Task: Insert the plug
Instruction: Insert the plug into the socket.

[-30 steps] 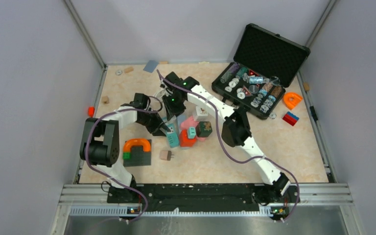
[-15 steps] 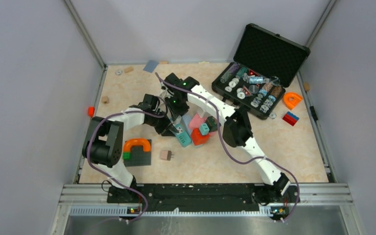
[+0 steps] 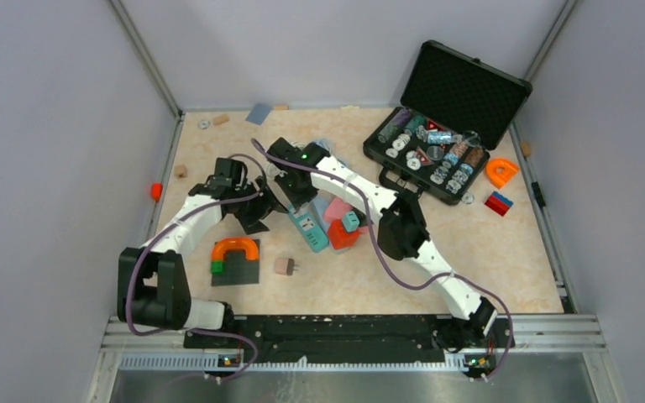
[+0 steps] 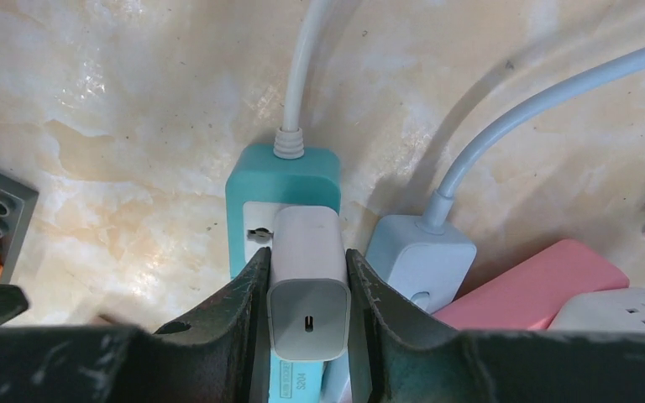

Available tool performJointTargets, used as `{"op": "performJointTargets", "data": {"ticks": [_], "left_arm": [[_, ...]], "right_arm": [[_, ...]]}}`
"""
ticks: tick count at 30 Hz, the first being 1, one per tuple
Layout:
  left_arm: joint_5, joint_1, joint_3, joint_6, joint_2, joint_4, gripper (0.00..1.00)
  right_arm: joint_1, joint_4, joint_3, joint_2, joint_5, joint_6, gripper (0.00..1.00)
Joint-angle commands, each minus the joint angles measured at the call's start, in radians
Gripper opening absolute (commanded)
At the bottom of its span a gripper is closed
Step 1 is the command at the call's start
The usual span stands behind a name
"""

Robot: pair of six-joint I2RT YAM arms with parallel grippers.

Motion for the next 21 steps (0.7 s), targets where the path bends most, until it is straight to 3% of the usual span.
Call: {"op": "performJointTargets", "data": {"ticks": [1,10,15,17,21], "left_arm": [[-0.069,0.006,-0.024,0.083,-0.048,-0.121,0.77],[-0.092,0.008,-0.023,0.130,-0.100,-0.209,0.79],[-0.066,0.007,-0.014,0.152,-0.106,-0.215,0.80],[-0.059,0.006,-0.017,0.165,-0.107,-0.218,0.81],[-0.040,0.004,-0.026,0.194,-0.104,-0.243,0.83]], "right_arm": [[-0.007,-0.197,-0.159,0.201,0.155,-0.067,0.00],[-0.003,-0.190,-0.229,0.223,0.117,-0.096,0.00],[-0.003,-0.187,-0.166,0.186,0.079,-0.090,0.00],[-0.003,-0.174,-0.137,0.147,0.039,-0.093,0.09],[-0.003,-0.101,-0.130,0.039,-0.026,-0.095,0.55]]}}
